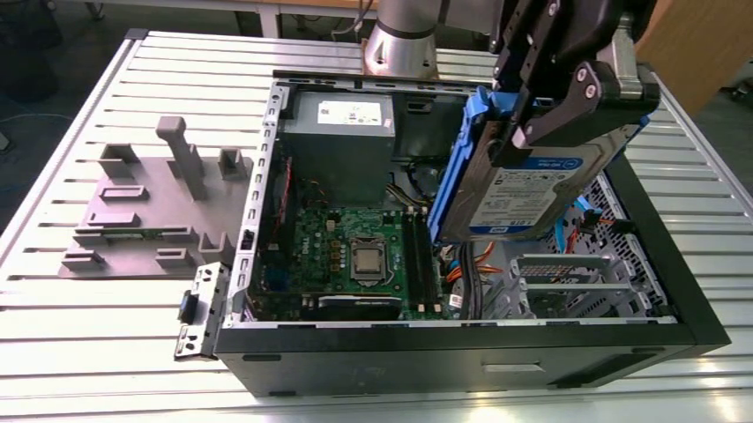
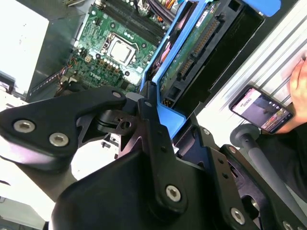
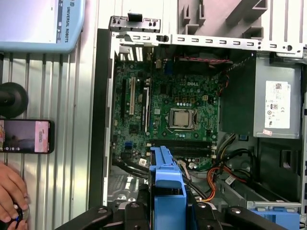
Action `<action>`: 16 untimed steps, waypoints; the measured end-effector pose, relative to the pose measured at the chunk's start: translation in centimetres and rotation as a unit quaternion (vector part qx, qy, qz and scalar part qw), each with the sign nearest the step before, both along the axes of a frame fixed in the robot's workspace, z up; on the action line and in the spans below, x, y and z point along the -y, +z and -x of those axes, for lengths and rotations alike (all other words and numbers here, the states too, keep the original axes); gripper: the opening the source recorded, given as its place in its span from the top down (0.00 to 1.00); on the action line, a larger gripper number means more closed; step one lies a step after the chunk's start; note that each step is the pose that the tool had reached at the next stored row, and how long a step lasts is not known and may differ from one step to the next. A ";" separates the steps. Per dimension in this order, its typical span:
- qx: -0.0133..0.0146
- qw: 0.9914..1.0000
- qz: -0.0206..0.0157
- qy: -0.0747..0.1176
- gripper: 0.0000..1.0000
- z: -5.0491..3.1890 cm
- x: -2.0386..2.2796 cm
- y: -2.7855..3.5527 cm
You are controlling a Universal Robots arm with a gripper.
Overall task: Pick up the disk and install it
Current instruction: 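Insert the disk into the insertion slot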
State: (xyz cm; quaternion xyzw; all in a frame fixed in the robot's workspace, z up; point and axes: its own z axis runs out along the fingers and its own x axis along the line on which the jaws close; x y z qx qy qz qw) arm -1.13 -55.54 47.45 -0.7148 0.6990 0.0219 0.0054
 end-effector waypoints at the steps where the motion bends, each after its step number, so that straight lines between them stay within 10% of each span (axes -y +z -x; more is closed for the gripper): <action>1: 0.000 1.000 0.000 0.000 0.64 -0.07 0.00 -0.02; 16: 0.000 1.000 0.000 0.000 0.64 -0.12 0.40 -0.15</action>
